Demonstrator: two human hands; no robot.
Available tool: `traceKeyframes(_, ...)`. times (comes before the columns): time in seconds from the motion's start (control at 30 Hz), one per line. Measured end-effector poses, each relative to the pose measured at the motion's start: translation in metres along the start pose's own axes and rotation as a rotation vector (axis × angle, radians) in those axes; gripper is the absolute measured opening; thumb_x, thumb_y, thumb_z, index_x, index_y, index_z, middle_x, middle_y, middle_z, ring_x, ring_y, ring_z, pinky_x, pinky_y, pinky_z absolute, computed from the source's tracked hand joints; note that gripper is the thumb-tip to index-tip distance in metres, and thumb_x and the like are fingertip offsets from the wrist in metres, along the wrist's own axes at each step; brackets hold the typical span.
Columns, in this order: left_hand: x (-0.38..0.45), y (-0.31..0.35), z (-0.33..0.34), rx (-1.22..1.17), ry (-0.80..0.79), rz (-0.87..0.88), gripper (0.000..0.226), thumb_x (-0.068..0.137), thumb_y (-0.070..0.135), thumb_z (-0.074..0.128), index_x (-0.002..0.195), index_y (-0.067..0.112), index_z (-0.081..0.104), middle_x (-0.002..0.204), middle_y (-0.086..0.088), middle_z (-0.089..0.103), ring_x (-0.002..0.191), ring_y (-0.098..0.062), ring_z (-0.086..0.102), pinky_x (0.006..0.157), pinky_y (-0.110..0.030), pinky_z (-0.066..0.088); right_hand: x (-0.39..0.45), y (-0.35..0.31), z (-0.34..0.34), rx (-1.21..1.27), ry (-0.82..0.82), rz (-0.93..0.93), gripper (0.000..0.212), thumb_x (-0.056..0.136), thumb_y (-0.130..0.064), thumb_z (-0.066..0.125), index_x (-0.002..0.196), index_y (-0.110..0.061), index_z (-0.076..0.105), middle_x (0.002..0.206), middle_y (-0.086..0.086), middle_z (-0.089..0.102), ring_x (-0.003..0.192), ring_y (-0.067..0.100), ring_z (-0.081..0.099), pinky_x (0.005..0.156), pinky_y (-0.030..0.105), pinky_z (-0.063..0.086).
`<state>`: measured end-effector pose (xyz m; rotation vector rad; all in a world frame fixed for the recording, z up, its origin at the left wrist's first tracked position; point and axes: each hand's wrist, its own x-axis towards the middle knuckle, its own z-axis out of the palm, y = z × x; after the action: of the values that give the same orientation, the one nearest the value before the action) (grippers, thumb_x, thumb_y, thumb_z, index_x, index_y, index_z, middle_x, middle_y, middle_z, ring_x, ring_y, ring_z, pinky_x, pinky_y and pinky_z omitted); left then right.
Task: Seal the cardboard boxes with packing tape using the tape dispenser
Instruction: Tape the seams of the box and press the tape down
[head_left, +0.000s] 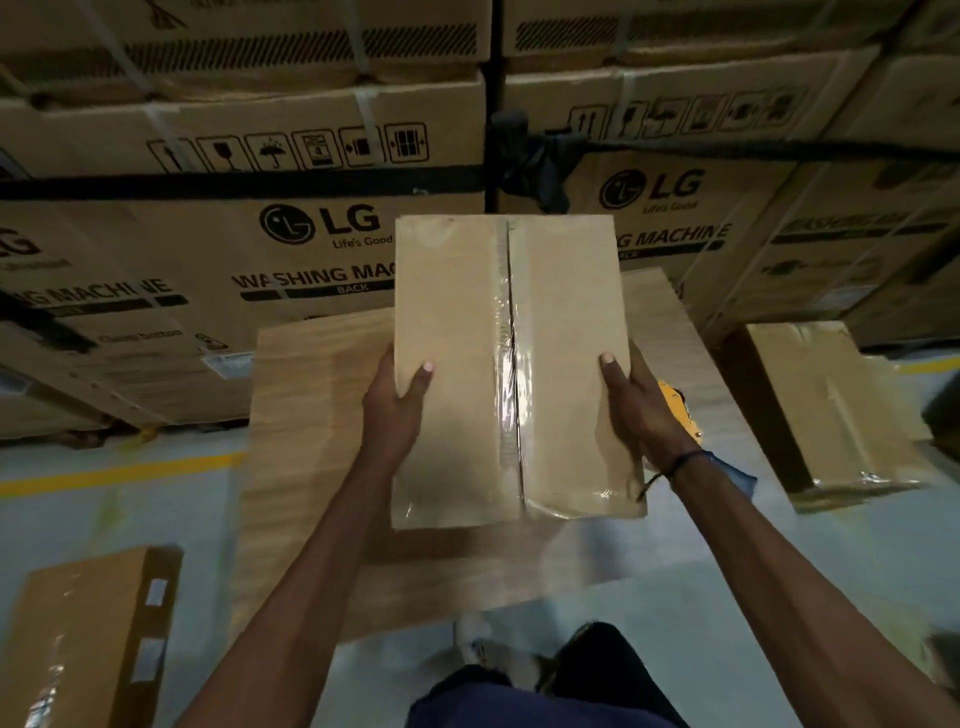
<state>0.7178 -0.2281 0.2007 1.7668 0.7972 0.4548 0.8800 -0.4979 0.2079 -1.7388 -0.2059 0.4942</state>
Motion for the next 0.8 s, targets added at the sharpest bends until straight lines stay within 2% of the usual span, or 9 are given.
traceKeyframes(0.1, 0.001, 0.047, 0.003, -0.052, -0.002, 0.084, 0.051, 0.100, 0.043, 0.063, 0.147, 0.025, 0.052, 0.130, 0.009, 0.067, 0.115, -0.006, 0.063, 0.100, -0.026, 0.049, -0.005, -0.039, -0.020, 0.024, 0.023, -0.080, 0.050, 0.108, -0.039, 0.051, 0.156, -0.027, 0.040, 0.139, -0.005, 0.064, 0.119, 0.006, 0.066, 0.094, 0.026, 0.058)
traceKeyframes(0.2, 0.002, 0.094, 0.021, -0.081, -0.035, 0.145, 0.049, 0.100, 0.048, 0.062, 0.143, 0.027, 0.055, 0.128, 0.010, 0.067, 0.113, -0.006, 0.064, 0.100, -0.033, 0.052, -0.016, -0.074, -0.051, 0.070, 0.071, -0.160, 0.050, 0.109, -0.035, 0.049, 0.156, -0.020, 0.041, 0.137, -0.001, 0.064, 0.115, 0.005, 0.068, 0.085, 0.020, 0.059)
traceKeyframes(0.3, 0.000, 0.132, 0.052, -0.131, -0.099, 0.202, 0.050, 0.099, 0.052, 0.061, 0.144, 0.031, 0.054, 0.127, 0.014, 0.066, 0.110, 0.003, 0.062, 0.096, -0.029, 0.053, -0.030, -0.093, -0.094, 0.049, 0.170, -0.159, 0.053, 0.104, -0.050, 0.054, 0.152, -0.029, 0.046, 0.136, -0.008, 0.066, 0.121, 0.007, 0.066, 0.103, 0.040, 0.055)
traceKeyframes(0.37, -0.007, 0.156, 0.079, -0.155, -0.172, 0.237, 0.051, 0.098, 0.054, 0.061, 0.144, 0.032, 0.053, 0.127, 0.016, 0.065, 0.108, 0.008, 0.061, 0.089, -0.024, 0.053, -0.046, -0.097, -0.127, 0.089, 0.246, -0.175, 0.055, 0.101, -0.057, 0.057, 0.150, -0.034, 0.048, 0.137, -0.007, 0.066, 0.124, 0.014, 0.065, 0.105, 0.050, 0.053)
traceKeyframes(0.43, -0.019, 0.180, 0.111, -0.169, -0.262, 0.270, 0.049, 0.099, 0.053, 0.060, 0.144, 0.035, 0.052, 0.125, 0.019, 0.064, 0.105, 0.012, 0.060, 0.080, -0.015, 0.051, -0.067, -0.099, -0.159, 0.133, 0.350, -0.205, 0.050, 0.105, -0.051, 0.055, 0.150, -0.032, 0.048, 0.140, -0.003, 0.065, 0.127, 0.019, 0.064, 0.105, 0.049, 0.054)
traceKeyframes(0.5, -0.034, 0.199, 0.145, -0.180, -0.345, 0.311, 0.044, 0.100, 0.050, 0.060, 0.141, 0.037, 0.053, 0.124, 0.023, 0.064, 0.104, 0.015, 0.060, 0.078, -0.010, 0.052, -0.091, -0.100, -0.195, 0.133, 0.449, -0.216, 0.046, 0.108, -0.042, 0.049, 0.152, -0.028, 0.046, 0.140, -0.003, 0.065, 0.124, 0.015, 0.066, 0.103, 0.041, 0.056)
traceKeyframes(0.63, -0.077, 0.236, 0.226, -0.169, -0.487, 0.362, 0.048, 0.100, 0.050, 0.060, 0.144, 0.032, 0.053, 0.129, 0.015, 0.064, 0.108, 0.009, 0.060, 0.085, -0.018, 0.052, -0.141, -0.081, -0.283, 0.012, 0.623, -0.211, 0.051, 0.106, -0.053, 0.048, 0.154, -0.038, 0.040, 0.147, -0.009, 0.058, 0.133, 0.012, 0.058, 0.112, 0.050, 0.048)
traceKeyframes(0.7, -0.102, 0.248, 0.269, -0.162, -0.565, 0.390, 0.051, 0.100, 0.050, 0.060, 0.146, 0.031, 0.051, 0.131, 0.013, 0.064, 0.109, 0.009, 0.059, 0.082, -0.014, 0.050, -0.169, -0.070, -0.326, -0.005, 0.682, -0.193, 0.052, 0.107, -0.051, 0.046, 0.156, -0.039, 0.037, 0.151, -0.008, 0.054, 0.136, 0.014, 0.054, 0.113, 0.049, 0.046)
traceKeyframes(0.8, -0.149, 0.265, 0.335, -0.171, -0.659, 0.402, 0.052, 0.099, 0.052, 0.061, 0.146, 0.031, 0.052, 0.133, 0.011, 0.065, 0.112, 0.003, 0.061, 0.087, -0.022, 0.054, -0.214, -0.053, -0.387, 0.008, 0.766, -0.176, 0.053, 0.107, -0.050, 0.044, 0.158, -0.040, 0.035, 0.151, -0.007, 0.053, 0.135, 0.014, 0.054, 0.111, 0.044, 0.047)
